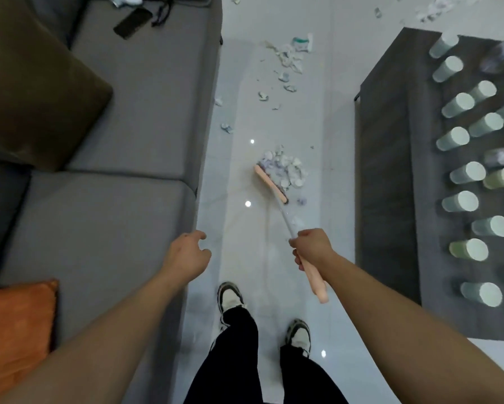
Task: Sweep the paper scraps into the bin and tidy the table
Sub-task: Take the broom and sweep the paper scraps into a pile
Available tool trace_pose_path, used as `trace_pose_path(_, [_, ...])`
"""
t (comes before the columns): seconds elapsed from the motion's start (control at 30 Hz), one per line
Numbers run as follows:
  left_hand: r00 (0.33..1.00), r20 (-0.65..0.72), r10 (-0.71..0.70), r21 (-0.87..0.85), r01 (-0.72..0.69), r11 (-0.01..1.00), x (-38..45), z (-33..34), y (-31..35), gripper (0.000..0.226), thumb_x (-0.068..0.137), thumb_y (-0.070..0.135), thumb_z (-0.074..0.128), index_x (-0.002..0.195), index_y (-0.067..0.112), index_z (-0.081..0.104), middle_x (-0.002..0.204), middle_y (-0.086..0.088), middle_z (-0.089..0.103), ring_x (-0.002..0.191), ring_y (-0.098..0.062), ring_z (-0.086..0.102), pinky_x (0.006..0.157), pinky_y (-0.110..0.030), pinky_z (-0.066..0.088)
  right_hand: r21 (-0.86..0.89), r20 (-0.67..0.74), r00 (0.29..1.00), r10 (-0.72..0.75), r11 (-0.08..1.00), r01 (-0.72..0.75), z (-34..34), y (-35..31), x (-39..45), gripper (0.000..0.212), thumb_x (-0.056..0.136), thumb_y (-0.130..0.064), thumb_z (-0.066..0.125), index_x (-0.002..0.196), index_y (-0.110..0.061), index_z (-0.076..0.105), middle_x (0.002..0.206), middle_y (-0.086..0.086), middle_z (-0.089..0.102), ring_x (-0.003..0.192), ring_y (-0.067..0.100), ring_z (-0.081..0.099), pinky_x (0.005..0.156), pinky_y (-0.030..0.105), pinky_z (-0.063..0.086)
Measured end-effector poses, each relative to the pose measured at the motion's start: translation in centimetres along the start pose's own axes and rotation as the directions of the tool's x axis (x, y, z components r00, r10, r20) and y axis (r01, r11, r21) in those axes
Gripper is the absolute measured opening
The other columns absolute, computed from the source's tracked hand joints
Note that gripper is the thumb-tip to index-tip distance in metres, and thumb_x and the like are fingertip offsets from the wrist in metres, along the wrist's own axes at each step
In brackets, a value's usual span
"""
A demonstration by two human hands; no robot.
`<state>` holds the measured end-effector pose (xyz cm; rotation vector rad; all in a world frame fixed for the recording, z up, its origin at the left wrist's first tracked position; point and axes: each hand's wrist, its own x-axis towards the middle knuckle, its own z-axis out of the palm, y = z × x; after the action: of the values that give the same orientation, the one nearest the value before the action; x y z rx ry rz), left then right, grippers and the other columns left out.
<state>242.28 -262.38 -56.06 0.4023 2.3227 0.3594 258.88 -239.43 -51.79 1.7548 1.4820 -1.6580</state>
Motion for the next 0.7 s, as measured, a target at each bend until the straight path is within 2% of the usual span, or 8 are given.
trace_pose_path(0.1, [0.998,0.038,0.048,0.023,-0.049,0.999,1.8,-1.1,1.7,0.048,0.083,0.022,0.061,0.131,0.017,0.055,0.130,-0.010,0.056,0.110,-0.027,0.057,0.091,-0.032,0.045,0.182,-0.043,0.999,0.017,0.983,-0.008,-0.2,-0.9,-1.2,0.009,0.087,-0.002,0.057,0.088,-0.011,0.055,0.060,0.010,0.048,0.035,0.018,0.046,0.040,0.023,0.040])
trace_pose_path(0.2, [0.990,0.054,0.127,0.043,-0.130,0.991,3.1,-1.6,4.4,0.047,0.084,0.023,0.060,0.131,0.019,0.055,0.131,-0.009,0.055,0.111,-0.025,0.056,0.088,-0.028,0.043,0.354,-0.101,0.992,0.078,0.934,-0.037,0.5,-0.8,-1.7,0.008,0.089,0.000,0.053,0.093,-0.007,0.054,0.065,0.012,0.049,0.038,0.019,0.046,0.040,0.023,0.042])
trace_pose_path(0.27, [0.982,0.065,0.179,0.066,-0.184,0.981,3.6,-1.8,6.1,0.046,0.084,0.024,0.059,0.130,0.021,0.055,0.130,-0.007,0.055,0.111,-0.024,0.055,0.089,-0.028,0.043,0.484,-0.126,0.979,0.162,0.871,-0.082,1.3,-0.8,-1.7,0.009,0.089,0.001,0.048,0.084,-0.006,0.050,0.066,0.012,0.050,0.040,0.020,0.045,0.040,0.022,0.041])
trace_pose_path(0.37, [0.969,0.092,0.230,0.092,-0.238,0.967,4.6,-2.4,8.1,0.047,0.084,0.025,0.058,0.130,0.023,0.055,0.129,-0.006,0.055,0.103,-0.021,0.056,0.084,-0.026,0.045,0.678,-0.119,0.953,0.278,0.725,-0.127,1.8,-0.7,-1.2,0.014,0.089,0.002,0.041,0.083,-0.004,0.051,0.064,0.011,0.047,0.044,0.020,0.043,0.041,0.023,0.038])
trace_pose_path(0.47, [0.965,0.106,0.241,0.141,-0.254,0.957,6.1,-3.3,9.2,0.047,0.083,0.025,0.059,0.130,0.024,0.055,0.129,-0.005,0.056,0.103,-0.021,0.057,0.082,-0.025,0.041,0.794,-0.050,0.936,0.349,0.582,-0.175,1.6,-0.8,-0.5,0.012,0.094,-0.002,0.039,0.085,-0.006,0.047,0.068,0.010,0.043,0.050,0.022,0.041,0.048,0.026,0.038])
trace_pose_path(0.57, [0.962,0.113,0.249,0.182,-0.266,0.947,8.2,-4.5,10.0,0.047,0.082,0.025,0.059,0.129,0.022,0.056,0.128,-0.007,0.057,0.110,-0.024,0.057,0.091,-0.029,0.042,0.916,0.015,0.910,0.415,0.360,-0.179,1.3,-1.4,0.3,0.014,0.097,0.000,0.038,0.096,-0.007,0.049,0.074,0.008,0.045,0.053,0.016,0.040,0.036,0.021,0.041])
trace_pose_path(0.63, [0.963,0.119,0.243,0.202,-0.263,0.943,9.8,-5.4,10.8,0.047,0.082,0.024,0.060,0.129,0.021,0.056,0.128,-0.008,0.058,0.113,-0.025,0.055,0.096,-0.031,0.042,0.944,0.127,0.924,0.361,0.243,-0.225,1.4,-2.1,1.0,0.015,0.099,-0.001,0.038,0.097,-0.009,0.051,0.073,0.005,0.048,0.044,0.011,0.041,0.031,0.013,0.039])
trace_pose_path(0.7, [0.968,0.116,0.224,0.215,-0.245,0.945,11.5,-6.3,11.8,0.047,0.081,0.024,0.059,0.128,0.022,0.057,0.129,-0.008,0.057,0.116,-0.026,0.054,0.098,-0.033,0.042,0.936,0.226,0.934,0.277,0.204,-0.287,1.5,-3.8,2.2,0.014,0.100,-0.006,0.039,0.088,-0.010,0.045,0.057,0.002,0.040,0.031,0.008,0.037,0.029,0.013,0.034])
